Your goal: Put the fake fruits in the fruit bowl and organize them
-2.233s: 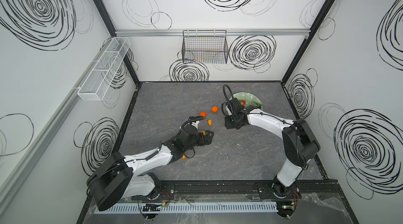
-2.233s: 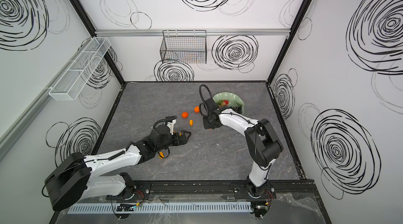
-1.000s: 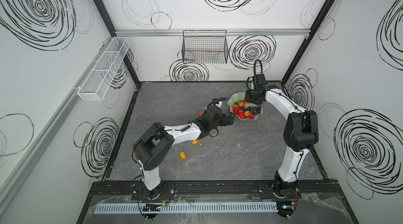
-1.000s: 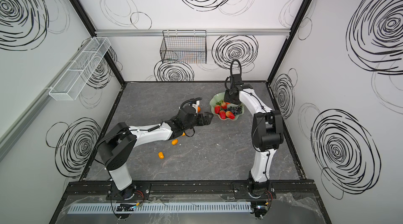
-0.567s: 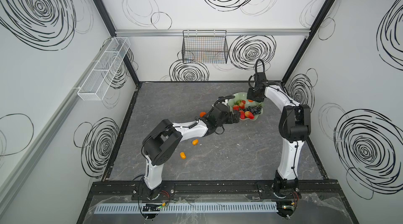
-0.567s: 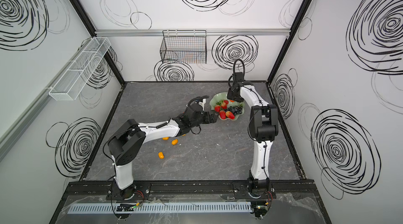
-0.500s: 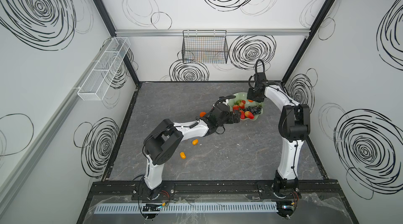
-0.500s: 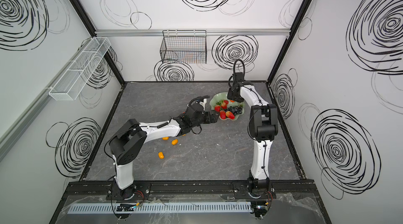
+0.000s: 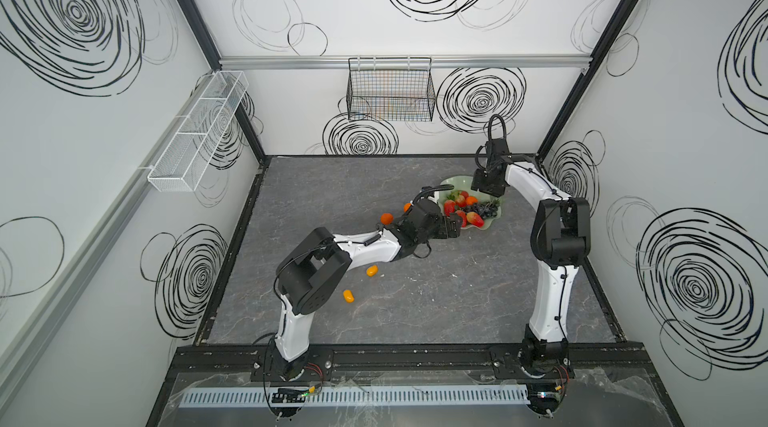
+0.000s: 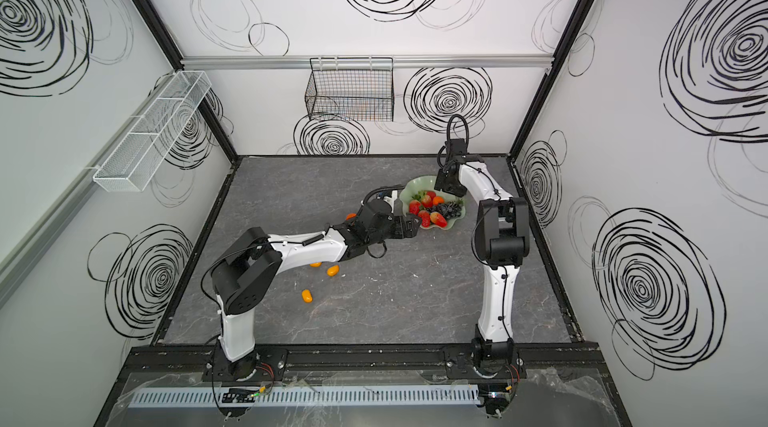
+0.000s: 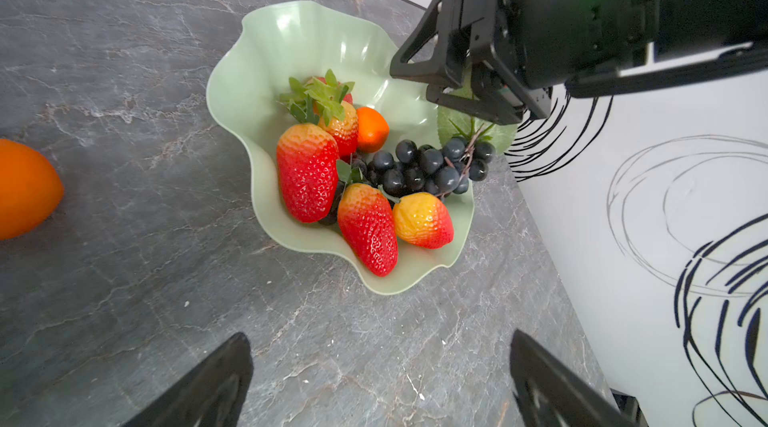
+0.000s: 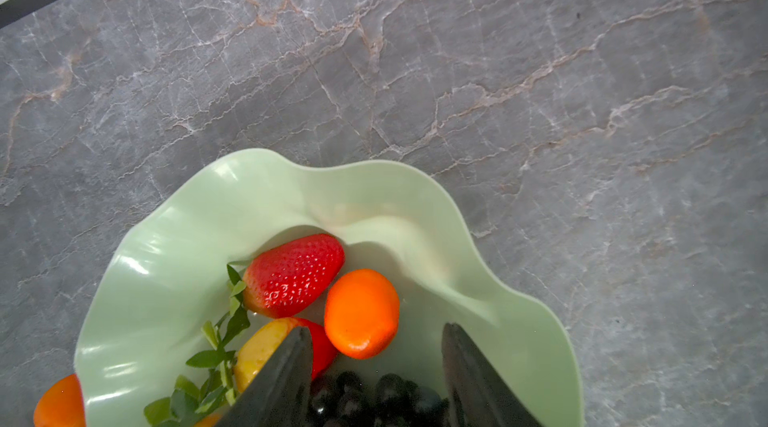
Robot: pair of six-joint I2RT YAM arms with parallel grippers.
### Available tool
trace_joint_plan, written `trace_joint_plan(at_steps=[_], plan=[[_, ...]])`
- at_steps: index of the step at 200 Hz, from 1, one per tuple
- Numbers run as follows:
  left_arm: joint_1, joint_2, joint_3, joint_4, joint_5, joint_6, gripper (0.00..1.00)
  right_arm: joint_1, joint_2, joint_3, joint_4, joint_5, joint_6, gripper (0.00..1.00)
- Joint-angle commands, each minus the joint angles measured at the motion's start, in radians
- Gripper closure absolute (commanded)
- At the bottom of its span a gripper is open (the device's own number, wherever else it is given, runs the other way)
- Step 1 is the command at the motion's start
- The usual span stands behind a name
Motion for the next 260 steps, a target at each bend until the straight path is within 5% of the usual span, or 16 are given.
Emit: trace_joint_plan(at_steps=[1, 72, 145, 198, 260], plan=[[-0.005, -0.042, -0.014, 0.007, -0.023, 0.017, 0.01, -0.003, -0.038, 0.025, -0.007, -0.013, -0.001, 0.45], [-0.005, -0.25, -0.174, -0.01, -0.065, 0.022, 0.01, 0.034, -0.253, -0.052, 0.011, -0.03, -0.008, 0.46], [-0.034, -0.463, -0.384, -0.031, -0.117, 0.062, 0.01, 0.077, -0.533, -0.444, 0.128, -0.007, 0.07, 0.5], [-0.137, -0.388, -0.31, -0.038, -0.149, 0.137, 0.01, -0.08, -0.707, -0.757, 0.275, -0.199, 0.185, 0.57], [-0.245, -0.217, -0.161, -0.005, -0.206, 0.151, 0.01, -0.146, -0.66, -0.86, 0.388, -0.372, 0.193, 0.58]])
